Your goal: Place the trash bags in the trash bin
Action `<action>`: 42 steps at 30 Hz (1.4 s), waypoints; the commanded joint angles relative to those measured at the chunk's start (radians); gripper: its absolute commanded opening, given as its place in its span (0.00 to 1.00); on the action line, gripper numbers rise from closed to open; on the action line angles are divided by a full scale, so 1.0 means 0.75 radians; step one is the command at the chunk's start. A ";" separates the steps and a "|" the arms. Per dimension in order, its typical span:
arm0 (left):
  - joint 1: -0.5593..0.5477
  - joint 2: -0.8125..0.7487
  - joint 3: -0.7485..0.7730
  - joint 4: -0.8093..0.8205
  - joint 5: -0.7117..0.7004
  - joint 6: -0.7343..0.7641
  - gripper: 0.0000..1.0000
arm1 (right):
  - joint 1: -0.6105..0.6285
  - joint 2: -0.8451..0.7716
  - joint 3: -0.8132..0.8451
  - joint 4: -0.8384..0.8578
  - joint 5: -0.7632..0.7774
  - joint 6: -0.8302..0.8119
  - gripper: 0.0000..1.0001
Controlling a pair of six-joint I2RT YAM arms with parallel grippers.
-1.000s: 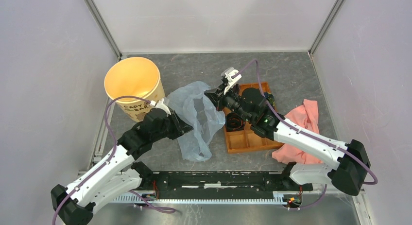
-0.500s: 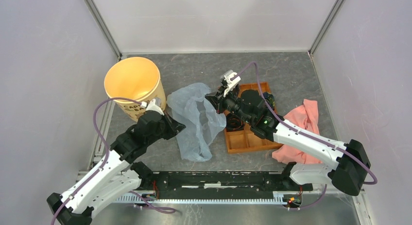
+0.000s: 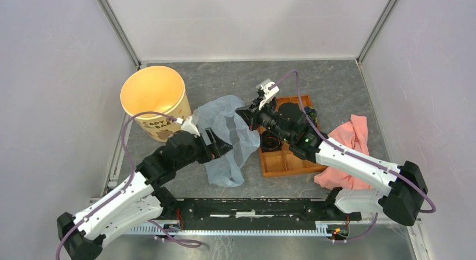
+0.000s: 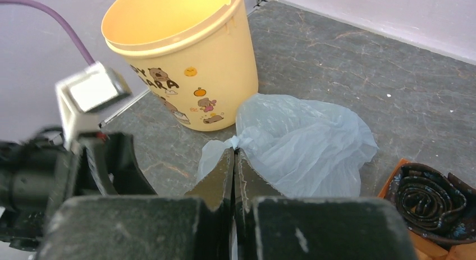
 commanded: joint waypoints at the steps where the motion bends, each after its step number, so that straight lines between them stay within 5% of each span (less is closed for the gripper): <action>1: -0.105 0.107 -0.045 0.214 -0.131 -0.025 0.95 | 0.003 0.006 0.076 0.053 -0.006 0.040 0.01; 5: -0.106 0.311 -0.044 0.288 -0.161 -0.003 0.91 | 0.001 -0.006 0.068 0.040 -0.007 0.040 0.01; 11: -0.087 0.419 0.116 0.041 -0.431 0.085 0.29 | -0.005 -0.037 -0.012 0.005 0.085 -0.022 0.01; 14: 0.053 0.429 0.310 -0.078 -0.482 0.247 0.13 | -0.151 0.009 0.006 0.016 0.001 -0.054 0.00; 17: 0.270 0.569 0.667 -0.128 -0.376 0.428 0.03 | -0.336 0.129 0.345 -0.170 -0.038 -0.109 0.00; 20: 0.295 0.760 1.230 -0.193 -0.218 0.604 0.02 | -0.353 0.174 0.713 -0.335 -0.126 -0.262 0.01; 23: 0.282 0.820 1.584 -0.190 0.040 0.676 0.02 | -0.321 0.028 0.735 -0.270 -0.234 -0.279 0.01; 25: 0.260 0.731 1.502 -0.129 0.047 0.673 0.02 | -0.289 -0.112 0.539 -0.130 -0.242 -0.275 0.00; 28: 0.255 0.492 1.016 -0.016 -0.141 0.578 0.02 | -0.286 -0.256 0.124 0.150 -0.271 -0.186 0.00; 31: 0.256 0.359 0.564 -0.105 -0.232 0.435 0.02 | -0.281 -0.145 -0.154 0.180 -0.432 -0.083 0.01; 35: 0.256 0.188 0.201 -0.071 -0.076 0.336 0.02 | -0.175 -0.131 -0.378 0.259 -0.478 -0.011 0.01; 38: 0.257 0.118 0.288 -0.055 -0.092 0.382 0.02 | -0.153 -0.141 -0.224 0.140 -0.353 -0.105 0.01; 42: 0.256 0.351 0.902 -0.250 -0.055 0.552 0.02 | -0.151 -0.068 0.324 -0.204 -0.316 -0.304 0.01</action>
